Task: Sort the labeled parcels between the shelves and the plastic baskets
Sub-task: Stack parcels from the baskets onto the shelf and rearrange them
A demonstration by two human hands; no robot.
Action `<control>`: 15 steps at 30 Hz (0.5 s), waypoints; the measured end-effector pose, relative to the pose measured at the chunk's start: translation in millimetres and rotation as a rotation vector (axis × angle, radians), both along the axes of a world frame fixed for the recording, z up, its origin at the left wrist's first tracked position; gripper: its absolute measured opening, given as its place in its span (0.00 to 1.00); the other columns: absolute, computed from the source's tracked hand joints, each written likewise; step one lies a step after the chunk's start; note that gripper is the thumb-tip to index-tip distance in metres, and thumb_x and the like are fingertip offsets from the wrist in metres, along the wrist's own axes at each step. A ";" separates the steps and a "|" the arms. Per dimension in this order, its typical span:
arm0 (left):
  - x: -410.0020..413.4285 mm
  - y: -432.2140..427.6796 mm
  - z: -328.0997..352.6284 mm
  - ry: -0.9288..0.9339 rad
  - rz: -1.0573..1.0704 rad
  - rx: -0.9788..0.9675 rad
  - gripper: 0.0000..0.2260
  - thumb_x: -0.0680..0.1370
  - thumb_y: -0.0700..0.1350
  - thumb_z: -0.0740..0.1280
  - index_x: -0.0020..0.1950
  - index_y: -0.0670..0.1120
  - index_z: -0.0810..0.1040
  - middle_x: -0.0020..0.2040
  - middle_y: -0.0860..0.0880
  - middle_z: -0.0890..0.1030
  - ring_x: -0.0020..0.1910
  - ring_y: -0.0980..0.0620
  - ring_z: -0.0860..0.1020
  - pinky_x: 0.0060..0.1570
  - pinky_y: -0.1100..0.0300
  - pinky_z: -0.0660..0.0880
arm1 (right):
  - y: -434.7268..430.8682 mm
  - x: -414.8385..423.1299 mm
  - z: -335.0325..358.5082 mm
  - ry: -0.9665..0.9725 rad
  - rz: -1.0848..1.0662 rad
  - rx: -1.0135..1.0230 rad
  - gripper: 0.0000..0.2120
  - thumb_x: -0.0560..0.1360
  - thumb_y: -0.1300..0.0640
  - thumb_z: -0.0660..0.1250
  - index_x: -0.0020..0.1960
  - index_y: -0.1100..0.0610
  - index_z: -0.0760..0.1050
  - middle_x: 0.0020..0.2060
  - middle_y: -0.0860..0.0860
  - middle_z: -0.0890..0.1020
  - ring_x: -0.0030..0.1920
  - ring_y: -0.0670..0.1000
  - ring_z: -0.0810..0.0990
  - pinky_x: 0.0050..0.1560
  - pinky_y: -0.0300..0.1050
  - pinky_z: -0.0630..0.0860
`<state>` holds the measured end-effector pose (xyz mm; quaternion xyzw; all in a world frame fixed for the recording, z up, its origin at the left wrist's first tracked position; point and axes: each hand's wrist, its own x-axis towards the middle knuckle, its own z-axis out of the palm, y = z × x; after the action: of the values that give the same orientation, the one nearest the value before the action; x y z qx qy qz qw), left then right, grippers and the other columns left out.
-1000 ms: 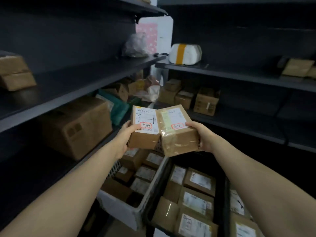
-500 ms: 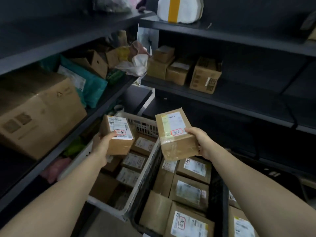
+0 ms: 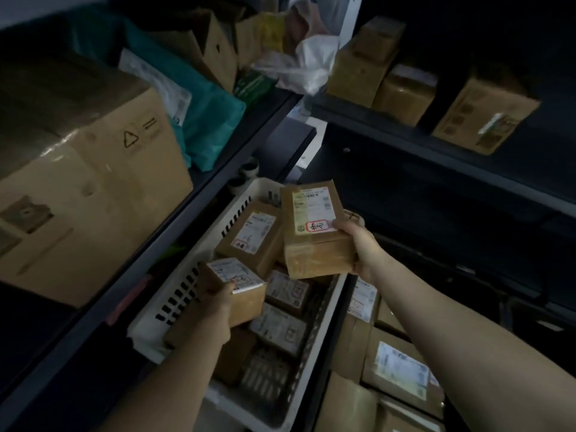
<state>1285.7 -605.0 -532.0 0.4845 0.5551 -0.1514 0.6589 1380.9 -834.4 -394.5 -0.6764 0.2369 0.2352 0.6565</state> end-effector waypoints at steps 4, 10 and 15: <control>13.4 -1.6 -36.6 -0.028 0.060 -0.006 0.36 0.72 0.60 0.67 0.75 0.49 0.60 0.70 0.42 0.68 0.66 0.39 0.70 0.66 0.43 0.68 | 5.8 12.6 -31.6 0.009 -0.016 0.025 0.16 0.75 0.50 0.68 0.61 0.52 0.73 0.48 0.53 0.81 0.46 0.53 0.80 0.41 0.46 0.77; 22.0 -12.5 -69.7 -0.078 0.004 0.072 0.33 0.80 0.35 0.59 0.78 0.53 0.46 0.73 0.39 0.63 0.67 0.37 0.69 0.65 0.40 0.68 | 1.9 23.1 -70.6 0.032 0.034 0.012 0.17 0.75 0.49 0.67 0.62 0.53 0.74 0.51 0.54 0.82 0.48 0.54 0.81 0.43 0.47 0.79; 31.9 -13.7 -94.2 -0.094 -0.084 0.099 0.33 0.80 0.36 0.59 0.78 0.56 0.46 0.77 0.44 0.56 0.71 0.39 0.63 0.69 0.42 0.64 | -2.2 32.3 -84.1 0.031 0.051 0.021 0.21 0.74 0.47 0.68 0.65 0.53 0.73 0.54 0.55 0.82 0.50 0.54 0.81 0.43 0.46 0.78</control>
<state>1317.6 -618.7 -626.3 0.5459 0.5095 -0.1284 0.6526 1413.2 -836.6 -478.6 -0.6716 0.2274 0.2646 0.6536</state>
